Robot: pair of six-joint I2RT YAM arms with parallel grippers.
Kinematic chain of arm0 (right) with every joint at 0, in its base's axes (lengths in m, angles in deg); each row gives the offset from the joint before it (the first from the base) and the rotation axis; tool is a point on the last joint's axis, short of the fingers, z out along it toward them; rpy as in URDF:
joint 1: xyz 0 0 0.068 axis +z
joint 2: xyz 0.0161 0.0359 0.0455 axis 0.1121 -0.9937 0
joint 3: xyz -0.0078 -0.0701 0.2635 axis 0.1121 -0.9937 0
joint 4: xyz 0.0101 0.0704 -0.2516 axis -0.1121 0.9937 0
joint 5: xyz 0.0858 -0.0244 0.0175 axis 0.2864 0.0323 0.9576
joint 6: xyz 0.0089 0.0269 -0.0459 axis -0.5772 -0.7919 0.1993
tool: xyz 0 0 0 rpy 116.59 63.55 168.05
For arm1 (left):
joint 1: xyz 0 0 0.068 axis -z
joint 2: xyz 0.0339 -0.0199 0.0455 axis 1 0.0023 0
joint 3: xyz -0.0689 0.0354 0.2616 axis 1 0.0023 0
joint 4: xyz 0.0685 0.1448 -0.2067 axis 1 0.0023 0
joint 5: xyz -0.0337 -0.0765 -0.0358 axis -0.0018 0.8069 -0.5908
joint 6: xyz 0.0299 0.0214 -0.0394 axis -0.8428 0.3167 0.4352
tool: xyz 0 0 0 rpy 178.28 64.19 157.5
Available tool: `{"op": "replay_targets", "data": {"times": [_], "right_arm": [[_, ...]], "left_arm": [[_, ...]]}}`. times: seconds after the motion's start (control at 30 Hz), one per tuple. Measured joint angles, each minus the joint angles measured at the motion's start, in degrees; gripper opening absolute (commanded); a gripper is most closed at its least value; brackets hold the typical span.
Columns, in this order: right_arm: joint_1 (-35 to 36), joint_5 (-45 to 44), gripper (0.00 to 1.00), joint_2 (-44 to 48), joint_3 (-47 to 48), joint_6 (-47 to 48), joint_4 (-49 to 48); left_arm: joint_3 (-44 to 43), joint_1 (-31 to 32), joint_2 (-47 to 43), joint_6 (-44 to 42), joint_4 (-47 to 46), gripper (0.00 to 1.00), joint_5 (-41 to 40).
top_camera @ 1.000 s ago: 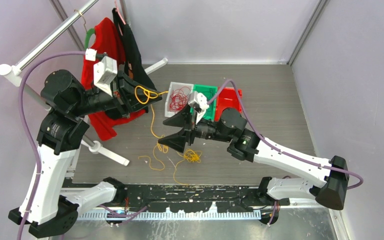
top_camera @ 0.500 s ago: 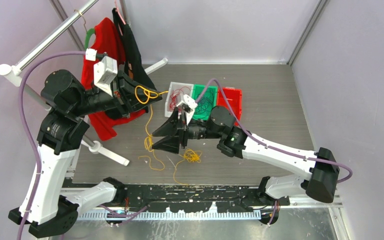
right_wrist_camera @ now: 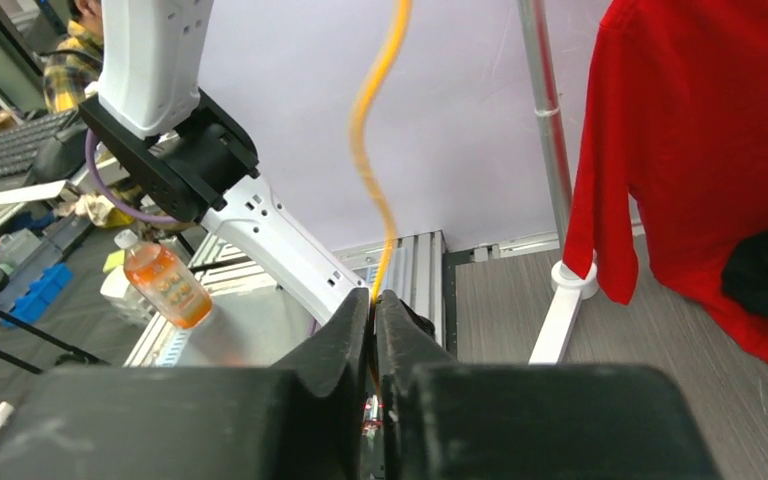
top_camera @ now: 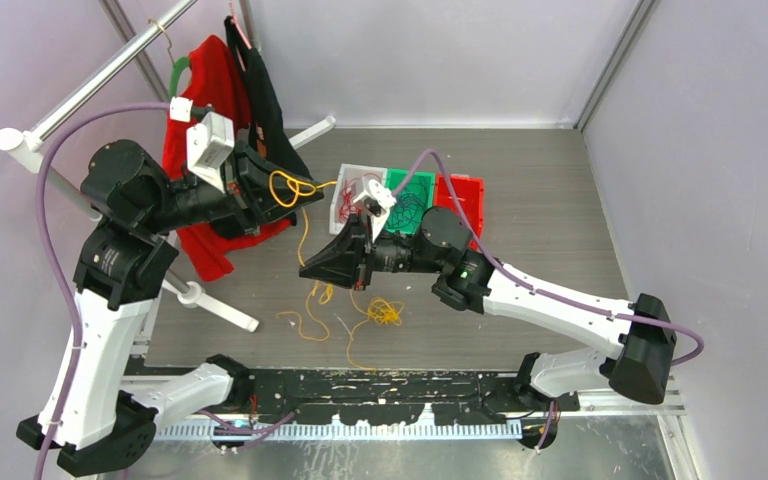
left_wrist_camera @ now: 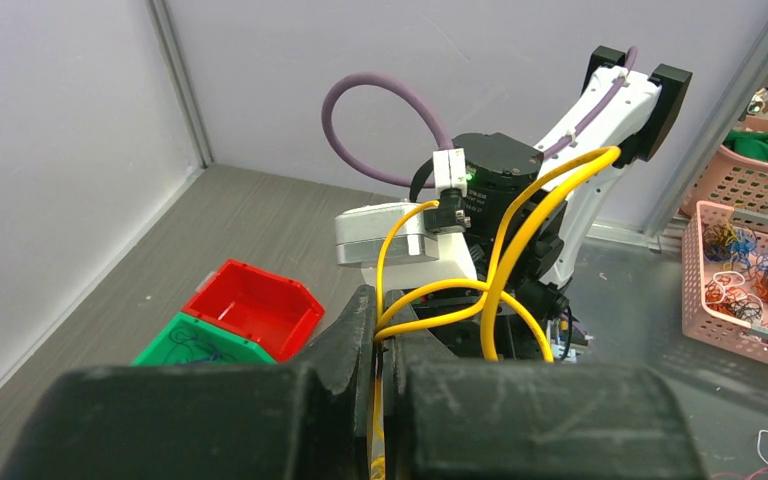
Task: Untangle the cables
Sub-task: Place the cable in the bin.
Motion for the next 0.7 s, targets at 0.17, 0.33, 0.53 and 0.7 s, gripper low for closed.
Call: {"op": "replay_targets", "data": {"times": [0.17, 0.33, 0.53, 0.7], "right_arm": [[-0.07, -4.13, 0.01, 1.29, -0.48, 1.33, 3.08], [-2.56, -10.16, 0.01, 7.34, -3.37, 2.14, 7.87], [-13.22, -18.03, 0.01, 15.67, -8.35, -0.26, 12.41], [-23.19, -25.49, 0.01, 18.93, -11.54, -1.86, 19.21]], "left_arm": [[1.25, 0.00, -1.03, -0.24, 0.00, 0.10, -1.01], [7.89, 0.00, -4.24, -3.34, 1.09, 0.31, -3.41], [14.97, 0.00, -4.66, -10.08, 12.22, 0.54, -6.67], [15.61, 0.00, -0.59, -17.68, 23.98, 0.75, -8.98]]}}
